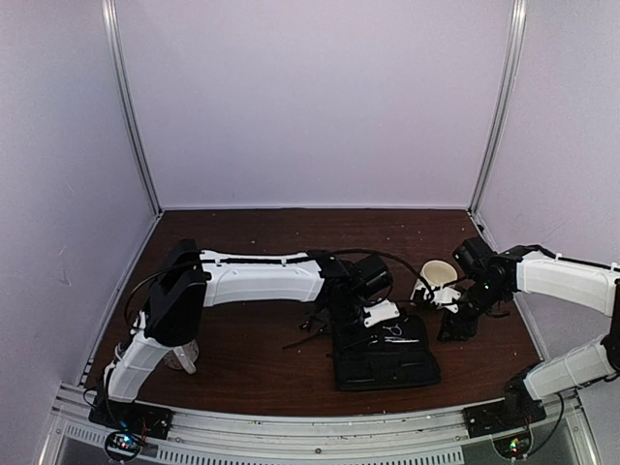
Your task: Sort the hair-cutting tools
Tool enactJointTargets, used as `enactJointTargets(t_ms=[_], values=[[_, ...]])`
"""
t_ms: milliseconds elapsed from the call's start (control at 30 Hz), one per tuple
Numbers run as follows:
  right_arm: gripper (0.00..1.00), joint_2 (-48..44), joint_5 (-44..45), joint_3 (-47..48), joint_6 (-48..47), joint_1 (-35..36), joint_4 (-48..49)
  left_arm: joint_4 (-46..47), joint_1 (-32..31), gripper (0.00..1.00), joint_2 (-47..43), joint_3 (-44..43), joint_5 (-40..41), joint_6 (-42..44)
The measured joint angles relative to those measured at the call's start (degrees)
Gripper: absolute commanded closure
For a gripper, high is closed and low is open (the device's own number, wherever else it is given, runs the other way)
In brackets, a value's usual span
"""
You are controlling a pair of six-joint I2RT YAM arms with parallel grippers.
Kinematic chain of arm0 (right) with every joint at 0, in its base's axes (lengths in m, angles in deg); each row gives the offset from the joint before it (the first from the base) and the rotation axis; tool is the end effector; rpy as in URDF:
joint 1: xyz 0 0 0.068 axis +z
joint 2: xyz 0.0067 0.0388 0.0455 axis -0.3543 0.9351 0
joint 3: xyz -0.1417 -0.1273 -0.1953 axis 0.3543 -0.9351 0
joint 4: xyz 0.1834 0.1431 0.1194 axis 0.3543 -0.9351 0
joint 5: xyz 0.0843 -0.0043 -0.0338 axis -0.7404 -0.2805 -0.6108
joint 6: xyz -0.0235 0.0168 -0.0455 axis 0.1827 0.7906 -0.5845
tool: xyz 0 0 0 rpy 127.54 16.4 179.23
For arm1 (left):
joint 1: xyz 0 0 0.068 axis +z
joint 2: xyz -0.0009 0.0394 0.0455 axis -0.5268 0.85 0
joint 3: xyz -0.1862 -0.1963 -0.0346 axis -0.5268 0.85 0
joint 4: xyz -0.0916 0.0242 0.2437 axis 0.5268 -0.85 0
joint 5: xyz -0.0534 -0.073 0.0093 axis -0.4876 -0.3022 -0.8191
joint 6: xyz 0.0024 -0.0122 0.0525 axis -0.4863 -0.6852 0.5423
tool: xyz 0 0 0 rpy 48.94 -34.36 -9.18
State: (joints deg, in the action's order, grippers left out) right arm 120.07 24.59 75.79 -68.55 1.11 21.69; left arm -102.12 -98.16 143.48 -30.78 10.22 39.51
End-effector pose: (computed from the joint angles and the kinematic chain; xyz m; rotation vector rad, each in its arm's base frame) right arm 0.1913 0.0886 0.1913 -1.4962 2.3798 0.3764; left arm 0.1944 -0.4578 0.1605 1.7056 2.3252 -0.4543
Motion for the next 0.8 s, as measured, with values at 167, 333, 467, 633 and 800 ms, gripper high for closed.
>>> enactJointTargets(t_ms=[167, 333, 467, 633, 800], values=[[0.49, 0.8, -0.2, -0.1, 0.0, 0.0, 0.0, -1.2, 0.1, 0.92, 0.7, -1.5, -0.3, 0.0], [0.49, 1.4, -0.2, -0.2, -0.1, -0.1, 0.0, 0.4, 0.2, 0.75, -3.0, 3.7, -0.1, -1.2], [0.49, 1.3, -0.5, -0.2, -0.3, -0.9, -0.1, 0.3, 0.8, 0.73, -5.1, 5.6, -0.3, -4.8], [0.49, 0.8, -0.7, -0.2, -0.5, -2.6, -0.2, 0.4, 2.6, 0.65, -5.2, 6.2, -2.1, -8.9], [0.49, 0.5, -0.7, -0.1, -0.5, -2.7, -0.3, 0.7, 3.3, 0.63, -5.0, 6.2, -3.7, -9.7]])
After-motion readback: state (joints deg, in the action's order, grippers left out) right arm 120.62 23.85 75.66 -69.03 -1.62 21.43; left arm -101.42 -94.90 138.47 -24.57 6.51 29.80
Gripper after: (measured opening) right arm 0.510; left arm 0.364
